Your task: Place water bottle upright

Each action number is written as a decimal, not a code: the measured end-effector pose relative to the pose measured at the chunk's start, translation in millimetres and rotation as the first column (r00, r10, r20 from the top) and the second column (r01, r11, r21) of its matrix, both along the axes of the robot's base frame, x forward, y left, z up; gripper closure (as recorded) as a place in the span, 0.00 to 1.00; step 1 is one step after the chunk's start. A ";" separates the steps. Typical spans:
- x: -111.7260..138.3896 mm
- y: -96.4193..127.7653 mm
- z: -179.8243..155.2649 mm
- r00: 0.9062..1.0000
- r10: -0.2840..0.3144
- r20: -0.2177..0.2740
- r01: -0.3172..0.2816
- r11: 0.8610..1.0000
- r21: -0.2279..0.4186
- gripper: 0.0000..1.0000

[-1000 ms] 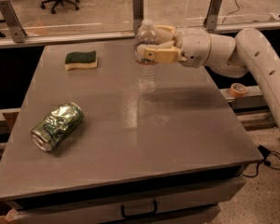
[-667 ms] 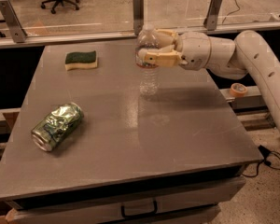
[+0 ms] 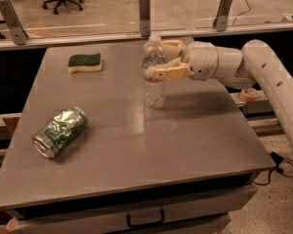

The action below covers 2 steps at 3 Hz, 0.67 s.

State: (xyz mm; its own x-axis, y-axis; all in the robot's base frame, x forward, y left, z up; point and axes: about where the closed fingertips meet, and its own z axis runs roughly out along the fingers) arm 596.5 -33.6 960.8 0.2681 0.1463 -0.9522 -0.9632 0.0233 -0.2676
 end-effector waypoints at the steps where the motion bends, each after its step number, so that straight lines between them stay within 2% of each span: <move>1: 0.0 -1.3 -4.0 1.000 -0.001 -0.005 0.001 1.000 0.000 0.00; 2: 0.5 -2.9 -4.7 1.000 -0.006 -0.005 0.006 1.000 -0.003 0.00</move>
Offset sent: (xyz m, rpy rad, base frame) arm 0.0035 -0.0144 -0.0087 -0.0120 0.0070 -0.0316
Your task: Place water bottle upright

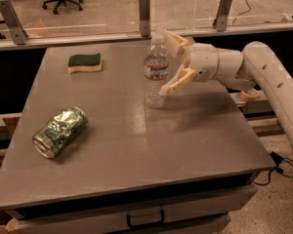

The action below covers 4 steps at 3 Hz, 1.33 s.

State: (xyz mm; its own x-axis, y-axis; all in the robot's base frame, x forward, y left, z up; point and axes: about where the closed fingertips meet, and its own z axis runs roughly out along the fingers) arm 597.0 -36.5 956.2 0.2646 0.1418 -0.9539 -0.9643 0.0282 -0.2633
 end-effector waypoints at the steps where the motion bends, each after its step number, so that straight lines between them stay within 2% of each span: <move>1: 2.1 -24.2 6.7 0.998 -0.062 0.003 0.062 0.997 -0.054 0.00; 2: 3.7 -90.4 33.6 0.974 -0.223 0.026 0.224 0.960 -0.167 0.00; 3: -7.9 -156.0 75.9 0.899 -0.429 0.092 0.438 0.863 -0.251 0.00; 4: -8.4 -162.3 83.1 0.884 -0.456 0.104 0.467 0.846 -0.256 0.00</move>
Offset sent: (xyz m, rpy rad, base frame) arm 0.0025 -0.1981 0.0718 -0.3306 -0.0084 -0.4607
